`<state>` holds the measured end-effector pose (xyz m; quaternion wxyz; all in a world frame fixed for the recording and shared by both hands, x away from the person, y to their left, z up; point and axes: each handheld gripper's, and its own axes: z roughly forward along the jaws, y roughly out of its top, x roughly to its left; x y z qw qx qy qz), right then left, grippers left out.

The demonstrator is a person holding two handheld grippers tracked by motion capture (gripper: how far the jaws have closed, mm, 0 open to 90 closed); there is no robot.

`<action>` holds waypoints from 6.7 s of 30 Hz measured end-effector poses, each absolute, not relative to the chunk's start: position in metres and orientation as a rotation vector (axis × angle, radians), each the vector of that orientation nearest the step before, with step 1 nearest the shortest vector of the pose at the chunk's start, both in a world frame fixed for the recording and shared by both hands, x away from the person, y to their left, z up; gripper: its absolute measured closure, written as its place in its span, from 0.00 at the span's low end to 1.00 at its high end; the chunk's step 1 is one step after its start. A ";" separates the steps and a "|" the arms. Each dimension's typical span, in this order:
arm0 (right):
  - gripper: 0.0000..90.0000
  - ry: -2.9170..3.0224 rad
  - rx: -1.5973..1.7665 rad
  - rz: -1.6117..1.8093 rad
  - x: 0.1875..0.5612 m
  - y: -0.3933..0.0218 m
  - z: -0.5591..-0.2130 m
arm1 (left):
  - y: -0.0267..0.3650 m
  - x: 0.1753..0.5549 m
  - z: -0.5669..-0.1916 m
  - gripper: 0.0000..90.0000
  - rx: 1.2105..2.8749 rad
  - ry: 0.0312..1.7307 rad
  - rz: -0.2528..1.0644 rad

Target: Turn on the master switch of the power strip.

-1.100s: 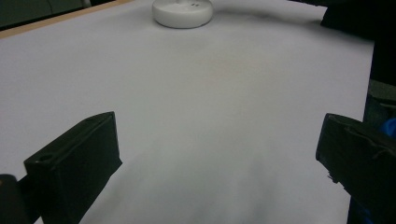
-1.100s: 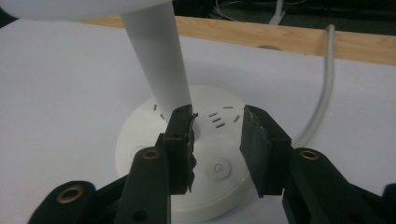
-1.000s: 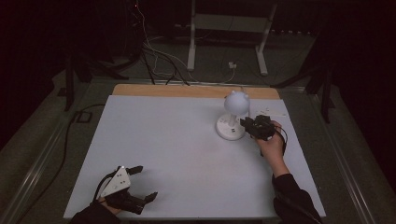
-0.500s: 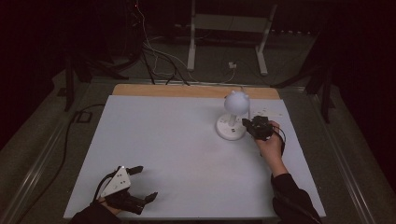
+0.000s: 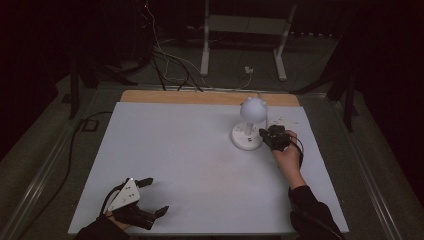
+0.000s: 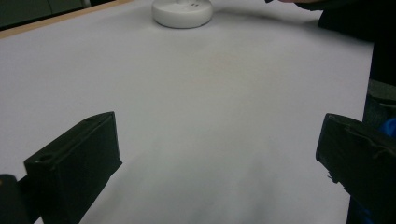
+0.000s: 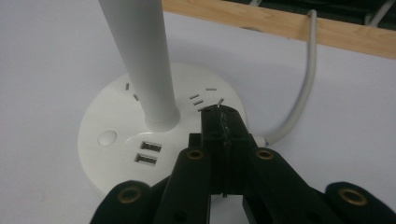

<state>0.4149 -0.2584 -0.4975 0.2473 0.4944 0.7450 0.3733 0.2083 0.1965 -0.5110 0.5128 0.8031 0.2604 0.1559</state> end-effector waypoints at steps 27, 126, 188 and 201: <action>1.00 2.061 1.342 0.993 0.414 -0.253 -0.506 | 0.196 0.208 -0.511 0.00 1.931 0.626 0.376; 0.37 2.026 1.244 1.098 0.403 -0.246 -0.480 | 0.197 0.207 -0.509 0.00 1.923 0.629 0.384; 0.00 2.278 1.101 1.259 0.326 -0.260 -0.477 | 0.199 0.207 -0.508 0.00 1.915 0.626 0.383; 0.00 2.297 1.077 1.274 0.290 -0.271 -0.486 | 0.198 0.206 -0.508 0.00 1.919 0.624 0.384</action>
